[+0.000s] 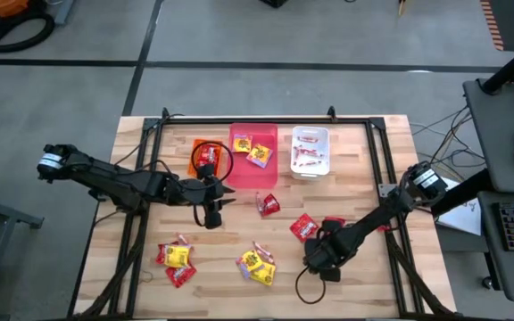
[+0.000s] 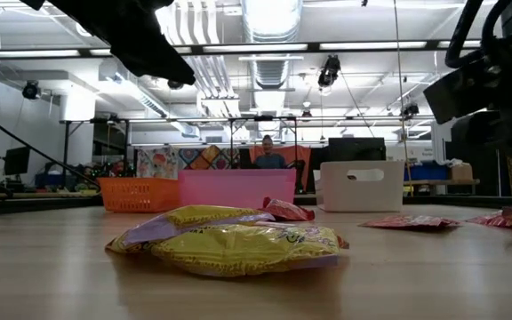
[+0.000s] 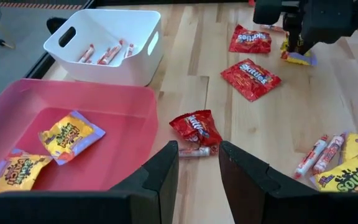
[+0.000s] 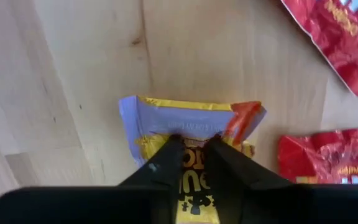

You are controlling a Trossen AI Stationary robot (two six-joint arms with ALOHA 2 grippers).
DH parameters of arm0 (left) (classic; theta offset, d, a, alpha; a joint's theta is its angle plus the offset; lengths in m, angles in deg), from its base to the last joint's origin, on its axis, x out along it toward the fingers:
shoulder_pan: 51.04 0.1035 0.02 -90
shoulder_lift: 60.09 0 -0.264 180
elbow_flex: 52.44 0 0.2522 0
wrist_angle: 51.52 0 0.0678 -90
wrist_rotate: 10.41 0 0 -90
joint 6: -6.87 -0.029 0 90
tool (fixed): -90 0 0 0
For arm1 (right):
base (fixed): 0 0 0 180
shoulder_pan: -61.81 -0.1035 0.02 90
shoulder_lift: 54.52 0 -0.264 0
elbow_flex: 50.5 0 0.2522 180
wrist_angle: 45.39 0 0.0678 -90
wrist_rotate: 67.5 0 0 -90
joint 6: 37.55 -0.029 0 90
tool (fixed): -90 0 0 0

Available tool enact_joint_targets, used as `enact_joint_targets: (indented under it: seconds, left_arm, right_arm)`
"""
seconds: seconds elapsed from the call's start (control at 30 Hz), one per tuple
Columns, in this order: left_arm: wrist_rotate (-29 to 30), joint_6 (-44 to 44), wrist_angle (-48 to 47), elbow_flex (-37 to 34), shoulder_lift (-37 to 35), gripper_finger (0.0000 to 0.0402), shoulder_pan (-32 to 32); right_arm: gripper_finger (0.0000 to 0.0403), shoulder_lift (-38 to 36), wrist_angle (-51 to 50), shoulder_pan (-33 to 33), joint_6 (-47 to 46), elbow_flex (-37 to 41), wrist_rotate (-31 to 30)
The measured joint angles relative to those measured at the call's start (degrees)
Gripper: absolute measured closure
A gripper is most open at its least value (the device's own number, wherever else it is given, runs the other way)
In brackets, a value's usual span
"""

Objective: Organize candy in baskets

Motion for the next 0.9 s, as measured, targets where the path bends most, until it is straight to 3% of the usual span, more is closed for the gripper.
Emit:
enact_joint_targets:
  seconds: [0.17,0.4,0.9]
  left_arm:
    - [0.1,-1.8,0.0,0.0,0.0,0.0302,0.0]
    - [1.6,-2.8,0.0,0.0,0.0,0.0302,0.1]
    - [1.6,-4.6,-0.8,0.2,-1.2,0.0302,0.1]
  right_arm:
    - [0.0389,-0.2,0.6,0.6,4.5,0.0,0.3]
    - [0.0394,-4.3,1.2,2.9,6.7,0.2,0.6]
    - [0.0395,-17.7,2.1,9.1,13.0,0.3,-7.8]
